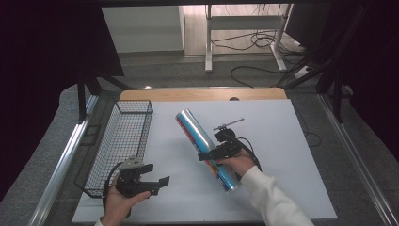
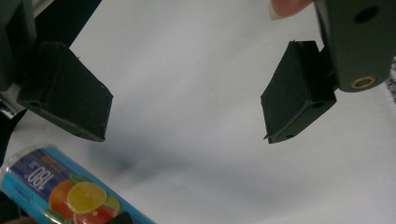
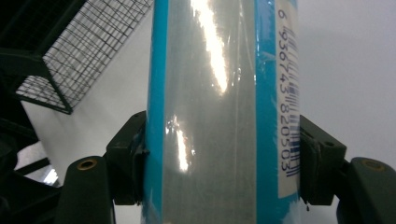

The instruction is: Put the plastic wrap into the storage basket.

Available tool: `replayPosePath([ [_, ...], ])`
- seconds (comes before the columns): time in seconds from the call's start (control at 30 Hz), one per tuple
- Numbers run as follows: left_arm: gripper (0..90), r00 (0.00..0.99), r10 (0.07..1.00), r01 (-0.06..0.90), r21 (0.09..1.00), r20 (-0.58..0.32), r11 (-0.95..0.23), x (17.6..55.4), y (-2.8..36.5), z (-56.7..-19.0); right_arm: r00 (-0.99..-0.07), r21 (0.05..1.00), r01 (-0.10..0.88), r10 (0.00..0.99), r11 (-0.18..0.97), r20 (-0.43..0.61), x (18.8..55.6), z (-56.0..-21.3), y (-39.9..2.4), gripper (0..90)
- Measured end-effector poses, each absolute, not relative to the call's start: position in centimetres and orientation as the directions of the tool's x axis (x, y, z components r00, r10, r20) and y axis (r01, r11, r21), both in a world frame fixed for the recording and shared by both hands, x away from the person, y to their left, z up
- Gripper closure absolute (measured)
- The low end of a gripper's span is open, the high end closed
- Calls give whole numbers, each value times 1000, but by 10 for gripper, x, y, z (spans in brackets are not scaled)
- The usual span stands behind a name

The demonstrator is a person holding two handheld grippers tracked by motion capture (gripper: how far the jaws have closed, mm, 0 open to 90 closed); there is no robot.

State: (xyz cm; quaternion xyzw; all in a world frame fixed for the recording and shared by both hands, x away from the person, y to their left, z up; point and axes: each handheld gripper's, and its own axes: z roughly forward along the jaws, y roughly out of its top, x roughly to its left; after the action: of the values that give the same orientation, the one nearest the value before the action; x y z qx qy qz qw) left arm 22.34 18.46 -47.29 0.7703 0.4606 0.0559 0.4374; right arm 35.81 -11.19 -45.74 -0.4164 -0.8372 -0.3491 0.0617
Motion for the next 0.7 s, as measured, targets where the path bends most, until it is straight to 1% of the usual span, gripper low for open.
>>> replayPosePath([
  [0.17, 159, 576, 724, 668, 729, -379, -151, 232, 175, -470, -639, 558, 742, 645, 371, 419, 344, -457, -130, 319],
  [0.2, 158, 576, 724, 668, 729, -379, -151, 232, 175, -470, -639, 558, 742, 645, 371, 419, 344, -457, -130, 319],
  [0.23, 157, 577, 706, 673, 729, -410, -126, 237, 171, -469, -637, 567, 742, 640, 358, 430, 340, -457, -136, 319],
  [0.27, 156, 577, 706, 673, 729, -410, -126, 237, 171, -469, -637, 567, 742, 640, 358, 430, 340, -457, -136, 319],
  [0.3, 156, 575, 686, 682, 724, -446, -101, 243, 166, -469, -636, 572, 741, 641, 352, 430, 338, -457, -138, 319],
  [0.43, 145, 578, 653, 696, 714, -488, -83, 256, 154, -470, -632, 595, 738, 633, 317, 446, 327, -459, -148, 319],
  [0.7, 102, 558, 526, 757, 654, -642, -6, 286, 129, -477, -643, 620, 726, 612, 297, 460, 315, -463, -154, 319],
])
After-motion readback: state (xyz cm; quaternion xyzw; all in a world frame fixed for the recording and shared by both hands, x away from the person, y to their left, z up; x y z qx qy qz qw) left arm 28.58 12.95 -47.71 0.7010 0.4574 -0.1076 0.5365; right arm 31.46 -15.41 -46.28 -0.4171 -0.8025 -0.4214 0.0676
